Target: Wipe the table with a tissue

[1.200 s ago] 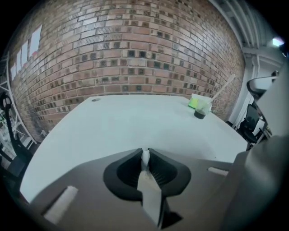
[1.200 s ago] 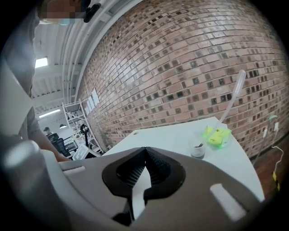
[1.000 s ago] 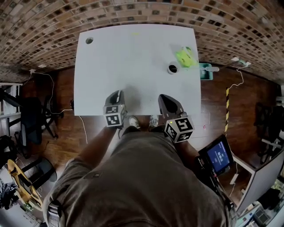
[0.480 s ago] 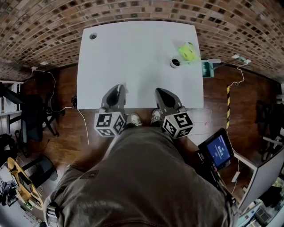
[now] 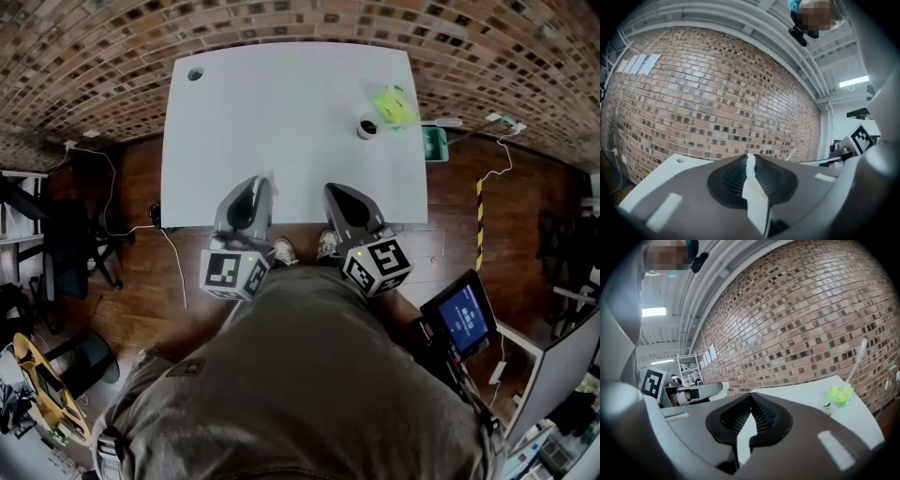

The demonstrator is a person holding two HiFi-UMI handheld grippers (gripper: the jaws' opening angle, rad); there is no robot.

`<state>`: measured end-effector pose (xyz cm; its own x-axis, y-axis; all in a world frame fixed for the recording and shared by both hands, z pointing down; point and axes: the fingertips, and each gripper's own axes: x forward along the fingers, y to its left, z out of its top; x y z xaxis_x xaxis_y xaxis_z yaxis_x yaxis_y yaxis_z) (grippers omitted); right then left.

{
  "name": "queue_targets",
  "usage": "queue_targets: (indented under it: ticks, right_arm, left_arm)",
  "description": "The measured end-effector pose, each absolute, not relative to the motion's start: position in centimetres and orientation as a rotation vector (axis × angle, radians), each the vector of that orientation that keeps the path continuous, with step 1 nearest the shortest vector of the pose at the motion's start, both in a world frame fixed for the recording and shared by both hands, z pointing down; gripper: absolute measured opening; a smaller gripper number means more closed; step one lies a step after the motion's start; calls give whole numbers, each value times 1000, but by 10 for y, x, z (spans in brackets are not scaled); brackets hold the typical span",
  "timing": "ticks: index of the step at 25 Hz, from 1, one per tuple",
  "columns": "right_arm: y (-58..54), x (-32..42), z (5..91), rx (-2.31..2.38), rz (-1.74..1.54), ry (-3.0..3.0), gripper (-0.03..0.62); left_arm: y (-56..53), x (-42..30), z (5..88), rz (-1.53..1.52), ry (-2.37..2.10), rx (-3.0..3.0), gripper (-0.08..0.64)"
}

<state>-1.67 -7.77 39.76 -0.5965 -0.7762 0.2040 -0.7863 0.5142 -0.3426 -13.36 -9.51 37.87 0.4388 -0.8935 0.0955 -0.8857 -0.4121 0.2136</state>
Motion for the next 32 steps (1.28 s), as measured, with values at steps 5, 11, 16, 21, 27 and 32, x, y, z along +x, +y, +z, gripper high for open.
queue_targets:
  ticks: [5, 11, 16, 21, 27, 32]
  right_arm:
    - [-77, -20, 400, 1371, 623, -2703, 12]
    - [-78, -22, 395, 1367, 602, -2710, 11]
    - [-77, -23, 396, 1369, 602, -2704, 11]
    - [-78, -22, 397, 1368, 582, -2697, 9]
    - [-78, -25, 398, 1360, 581, -2683, 9]
    - [-79, -24, 399, 1363, 581, -2684, 9]
  left_arm:
    - [-91, -133, 392, -18, -1550, 2439, 38]
    - [-93, -136, 397, -6, -1554, 2409, 38]
    - [-92, -136, 399, -1, -1551, 2401, 38]
    - [-92, -135, 401, -2, -1548, 2392, 38]
    - [-94, -137, 403, 12, -1543, 2391, 38]
    - [-94, -132, 405, 13, -1524, 2392, 38]
